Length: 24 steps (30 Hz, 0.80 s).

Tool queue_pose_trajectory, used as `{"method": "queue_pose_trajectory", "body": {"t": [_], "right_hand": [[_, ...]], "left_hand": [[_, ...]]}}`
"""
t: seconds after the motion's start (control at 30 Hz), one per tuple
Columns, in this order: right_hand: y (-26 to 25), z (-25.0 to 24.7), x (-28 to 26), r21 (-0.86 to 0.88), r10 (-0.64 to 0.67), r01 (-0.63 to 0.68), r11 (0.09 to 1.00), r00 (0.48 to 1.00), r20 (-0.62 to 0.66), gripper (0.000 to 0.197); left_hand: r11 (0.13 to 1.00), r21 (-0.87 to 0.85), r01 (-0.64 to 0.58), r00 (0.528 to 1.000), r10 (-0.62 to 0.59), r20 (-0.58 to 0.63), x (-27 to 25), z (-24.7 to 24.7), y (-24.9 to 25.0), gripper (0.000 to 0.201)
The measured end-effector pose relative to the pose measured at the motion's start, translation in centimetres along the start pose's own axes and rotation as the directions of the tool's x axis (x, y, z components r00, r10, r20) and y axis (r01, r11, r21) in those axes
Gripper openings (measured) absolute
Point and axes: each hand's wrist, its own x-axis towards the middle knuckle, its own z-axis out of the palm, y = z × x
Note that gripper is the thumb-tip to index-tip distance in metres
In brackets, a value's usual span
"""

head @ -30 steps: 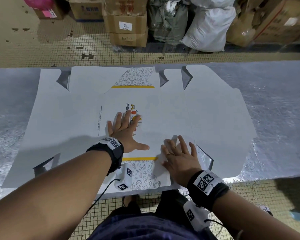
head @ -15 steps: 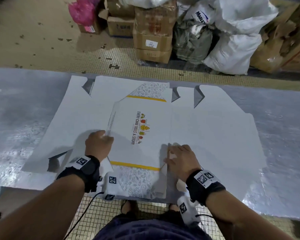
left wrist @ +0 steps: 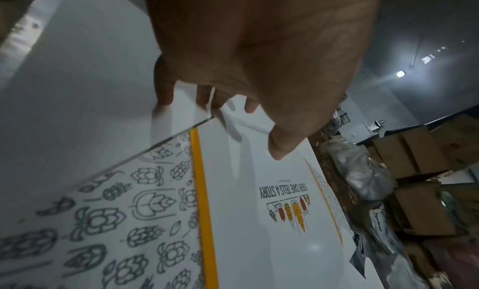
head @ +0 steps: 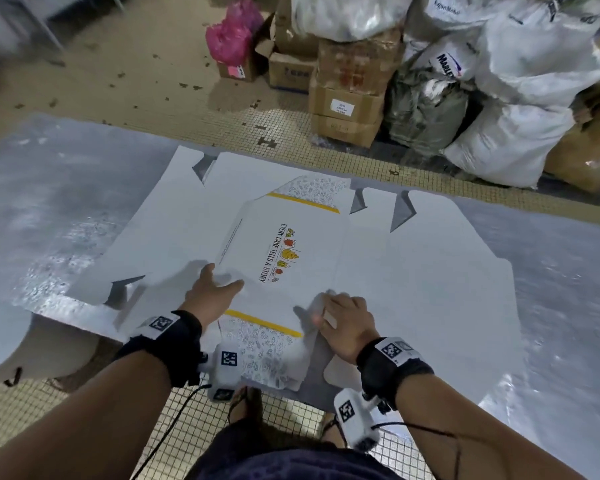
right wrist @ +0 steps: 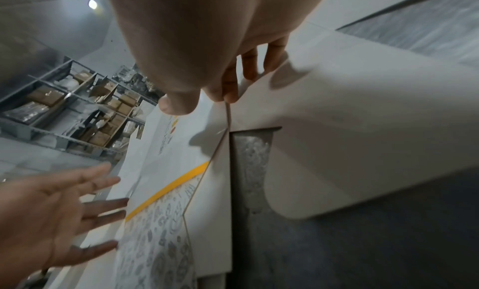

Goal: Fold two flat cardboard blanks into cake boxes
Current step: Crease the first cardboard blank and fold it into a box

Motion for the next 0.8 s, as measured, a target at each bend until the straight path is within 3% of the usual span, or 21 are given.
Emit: {"method": "queue_pose_trajectory", "body": {"t": [0.17,0.3,0.4,0.47,0.53,0.67,0.8], "right_hand": [[0.2,0.3,-0.4,-0.002,-0.035,0.035,0.999,0.999,0.002,0.066],[0.0,0.6,-0.9,0.079,-0.017,0.017,0.997,1.000,-0.004,0.056],[-0.2,0.7,-1.6,0.273,0.037,-0.009,0.962,0.995,-0.096,0.032],[-0.6,0.7,-2.6,0.463,0.116,-0.033,0.886,0.981,-0.153,0.034],[-0.9,0.5,-3.9,0.603,0.218,-0.055,0.796,0.955,-0.201,0.043],[-1.4,-0.2,-6.0,0.696,0.300,0.036,0.717,0.885,-0.356,0.036],[-2.8,-1.4,-8.8,0.747,0.351,0.173,0.642,0.800,-0.487,0.029]], "left_hand": [[0.913,-0.406,-0.036,0.998,0.015,-0.054,-0.7,0.5,-0.4,0.076],[0.819,-0.551,-0.159,0.978,0.053,-0.202,-0.2,-0.8,-0.4,0.049],[0.759,-0.600,-0.252,0.965,0.147,-0.219,-0.6,-1.7,0.8,0.023],[0.723,-0.636,-0.270,0.963,0.204,-0.176,-1.2,-2.1,1.7,0.009],[0.689,-0.664,-0.292,0.950,0.288,-0.119,-2.0,-2.1,3.0,0.009],[0.654,-0.682,-0.328,0.855,0.512,0.080,-4.9,-0.9,5.9,0.027],[0.723,-0.578,-0.378,0.684,0.639,0.352,-6.9,1.4,7.0,0.041]]}}
